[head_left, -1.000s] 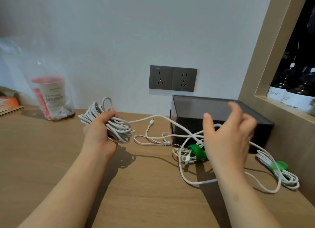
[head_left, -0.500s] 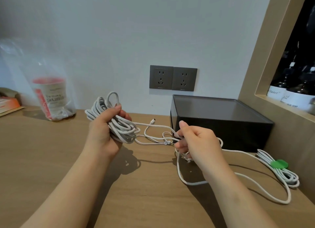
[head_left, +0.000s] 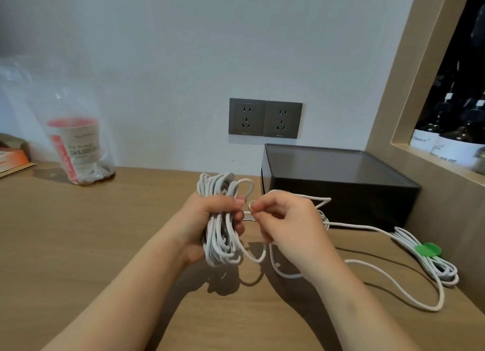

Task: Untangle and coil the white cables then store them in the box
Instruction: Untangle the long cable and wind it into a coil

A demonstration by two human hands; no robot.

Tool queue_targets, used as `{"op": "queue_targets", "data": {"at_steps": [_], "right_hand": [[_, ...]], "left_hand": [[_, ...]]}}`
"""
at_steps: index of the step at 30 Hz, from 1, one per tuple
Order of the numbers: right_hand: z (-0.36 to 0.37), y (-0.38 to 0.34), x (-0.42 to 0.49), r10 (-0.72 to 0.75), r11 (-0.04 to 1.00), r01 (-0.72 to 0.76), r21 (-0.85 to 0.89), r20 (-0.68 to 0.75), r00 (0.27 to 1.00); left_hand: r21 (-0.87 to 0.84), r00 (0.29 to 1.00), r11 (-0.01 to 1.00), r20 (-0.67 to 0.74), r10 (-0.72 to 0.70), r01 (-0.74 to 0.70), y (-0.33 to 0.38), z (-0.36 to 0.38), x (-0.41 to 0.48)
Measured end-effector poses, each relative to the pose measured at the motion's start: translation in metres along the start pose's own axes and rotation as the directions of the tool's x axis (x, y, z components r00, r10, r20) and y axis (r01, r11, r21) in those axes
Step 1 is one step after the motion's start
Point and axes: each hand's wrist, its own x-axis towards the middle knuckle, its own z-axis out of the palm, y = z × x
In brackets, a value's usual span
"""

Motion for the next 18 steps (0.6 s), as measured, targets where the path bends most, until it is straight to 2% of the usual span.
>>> {"op": "queue_targets", "data": {"at_steps": [4,6,12,15,18], "right_hand": [[-0.003,-0.005,0.000,0.091,0.935,-0.076,0.347,-0.028,0.995],[-0.002,-0.007,0.001,0.104,0.898,-0.086,0.432,-0.017,0.994],[-0.001,-0.008,0.000,0.079,0.868,-0.075,0.491,0.013,0.997],[0.000,-0.006,0.000,0.086,0.860,-0.065,0.506,-0.017,0.996],[0.000,-0.004,0.002,0.072,0.896,-0.031,0.443,-0.075,0.995]], "left_hand": [[0.067,0.992,0.995,-0.095,0.080,-0.074,-0.003,0.004,0.000],[0.137,0.983,0.984,-0.131,0.129,-0.111,-0.006,0.005,0.001],[0.254,0.961,0.945,-0.129,0.245,-0.207,-0.013,0.008,0.005],[0.348,0.945,0.904,-0.119,0.306,-0.249,-0.015,0.006,0.007],[0.401,0.940,0.878,-0.103,0.327,-0.261,-0.015,0.005,0.007]]}}
